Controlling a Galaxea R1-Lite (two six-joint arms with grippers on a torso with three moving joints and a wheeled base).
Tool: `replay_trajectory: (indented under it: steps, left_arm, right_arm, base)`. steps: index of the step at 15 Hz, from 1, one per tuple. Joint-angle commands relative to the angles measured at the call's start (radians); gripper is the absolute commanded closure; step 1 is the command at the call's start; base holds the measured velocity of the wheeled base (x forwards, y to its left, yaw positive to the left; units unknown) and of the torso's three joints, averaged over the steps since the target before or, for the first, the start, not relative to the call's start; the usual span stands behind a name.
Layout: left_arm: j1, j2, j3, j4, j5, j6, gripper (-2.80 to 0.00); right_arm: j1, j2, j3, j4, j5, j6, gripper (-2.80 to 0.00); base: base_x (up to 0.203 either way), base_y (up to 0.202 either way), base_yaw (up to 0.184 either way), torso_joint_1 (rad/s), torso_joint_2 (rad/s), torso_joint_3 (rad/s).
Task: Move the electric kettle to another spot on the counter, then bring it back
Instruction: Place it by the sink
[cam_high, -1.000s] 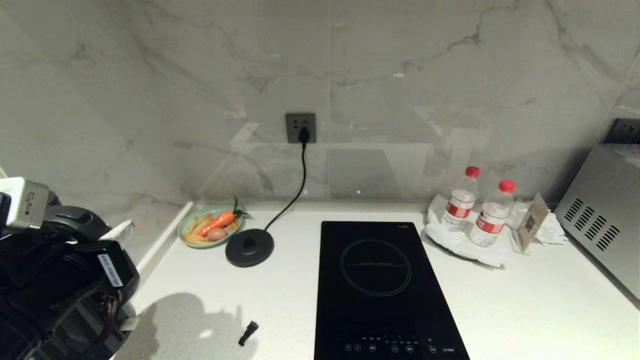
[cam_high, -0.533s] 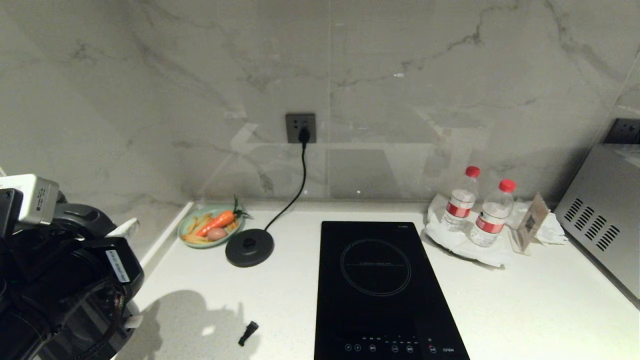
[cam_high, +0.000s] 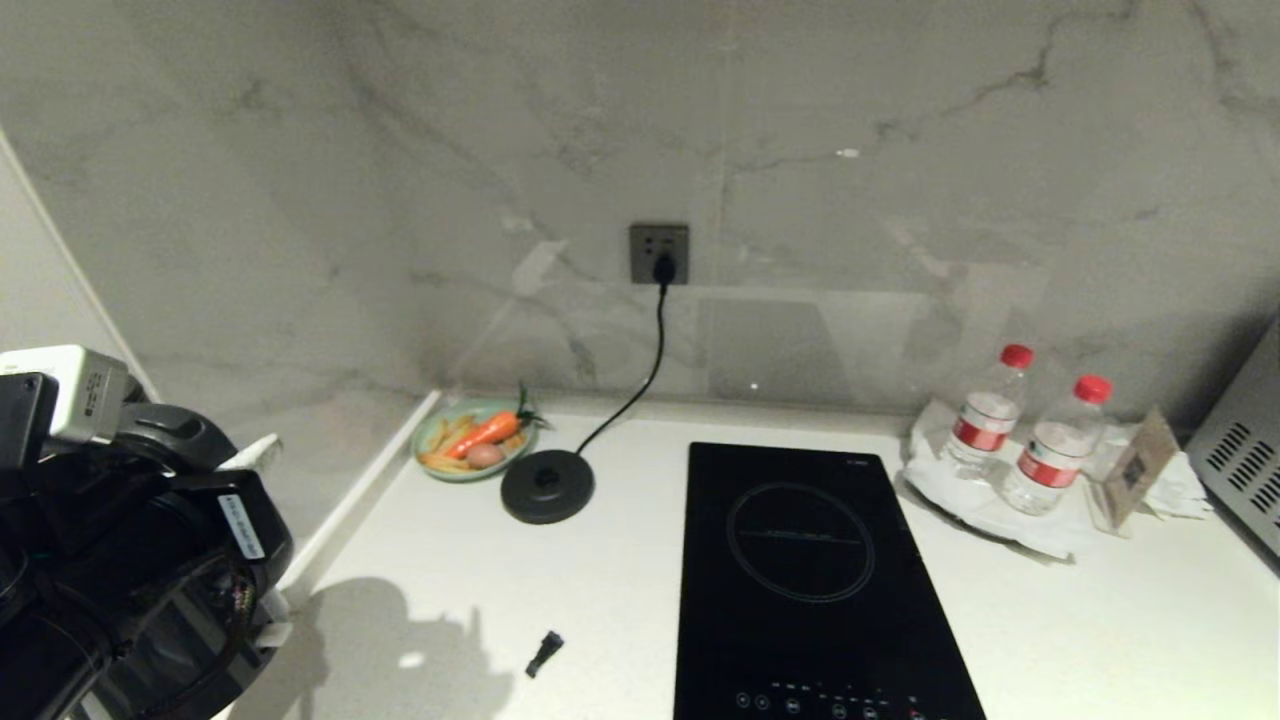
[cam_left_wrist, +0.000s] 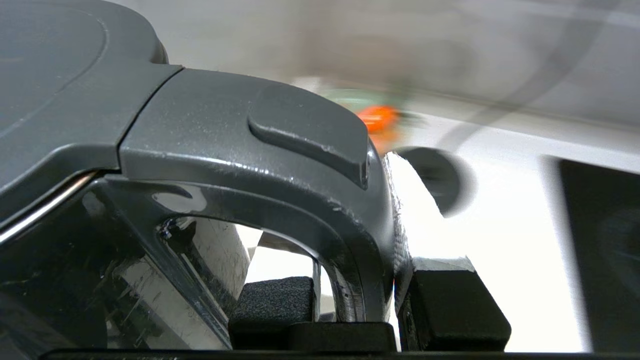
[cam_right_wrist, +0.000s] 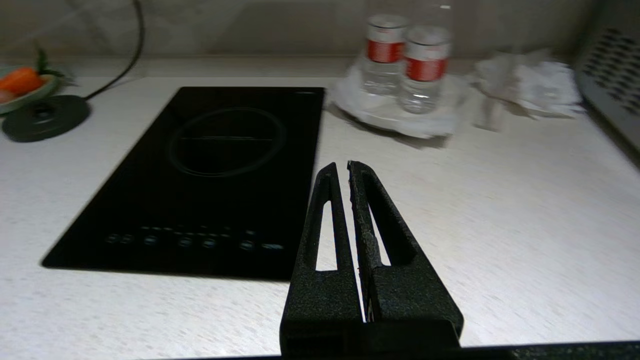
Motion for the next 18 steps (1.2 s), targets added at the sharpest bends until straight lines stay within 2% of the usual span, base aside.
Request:
replay_trajectory:
  steps: [1,18]
  left_arm:
    - [-0.001,0.003,-0.003,-0.004,0.003,0.0,0.0]
    - [0.001,0.018,-0.046,0.002,0.002,0.001,0.0]
  right_arm:
    - [0.0,0.002,0.0,0.0,0.0,0.0,0.0]
    - [0.0,0.002,0.0,0.0,-0.001,0.0,0.0]
  base:
    - [-0.003,-0.007,0.174,0.002,0.0,-0.001]
    - [-0.002,-0.007,0.175,0.001,0.0,0.002]
